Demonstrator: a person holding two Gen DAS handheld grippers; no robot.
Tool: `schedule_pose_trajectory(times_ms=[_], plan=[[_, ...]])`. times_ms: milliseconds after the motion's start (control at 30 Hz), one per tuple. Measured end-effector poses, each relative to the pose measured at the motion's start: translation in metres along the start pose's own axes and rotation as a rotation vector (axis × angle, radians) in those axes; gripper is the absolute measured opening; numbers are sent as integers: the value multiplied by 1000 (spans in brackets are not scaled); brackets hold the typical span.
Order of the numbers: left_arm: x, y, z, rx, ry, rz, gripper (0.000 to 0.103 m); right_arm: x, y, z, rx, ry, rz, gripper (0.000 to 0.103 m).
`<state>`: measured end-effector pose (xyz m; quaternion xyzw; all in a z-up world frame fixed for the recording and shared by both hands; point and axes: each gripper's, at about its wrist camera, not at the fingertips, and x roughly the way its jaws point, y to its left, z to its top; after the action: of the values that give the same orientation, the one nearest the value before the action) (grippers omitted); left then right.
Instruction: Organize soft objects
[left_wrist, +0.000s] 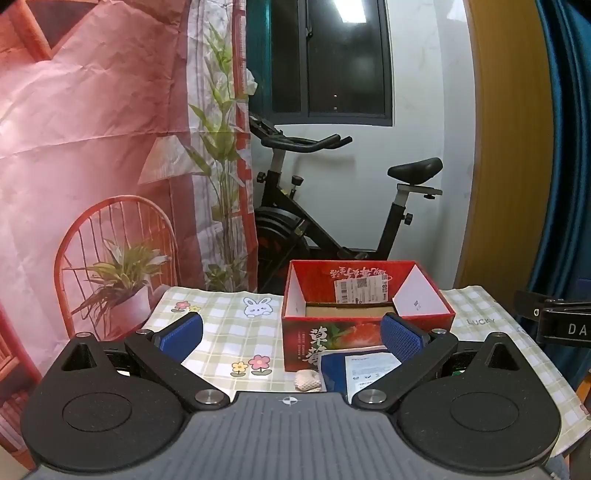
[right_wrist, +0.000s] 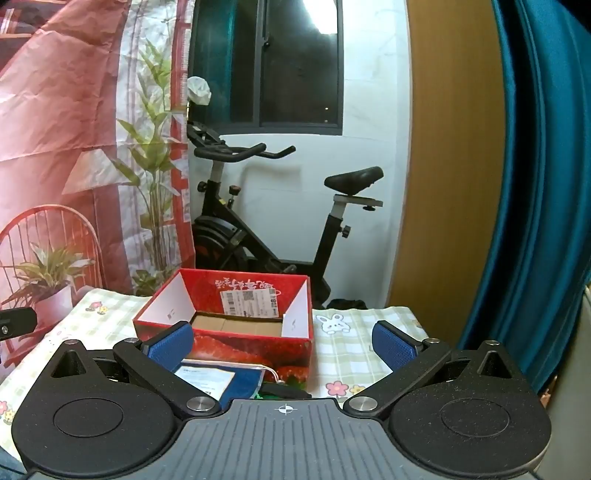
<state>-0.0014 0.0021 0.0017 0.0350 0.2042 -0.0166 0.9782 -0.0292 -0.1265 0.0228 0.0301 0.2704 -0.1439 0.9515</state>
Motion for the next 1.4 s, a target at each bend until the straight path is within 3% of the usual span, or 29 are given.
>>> schedule_pose_trajectory(times_ms=[1400], plan=[[-2,0,-1,-14,-18,-27,103,-4,-3,-1,9,-4,-1,103]])
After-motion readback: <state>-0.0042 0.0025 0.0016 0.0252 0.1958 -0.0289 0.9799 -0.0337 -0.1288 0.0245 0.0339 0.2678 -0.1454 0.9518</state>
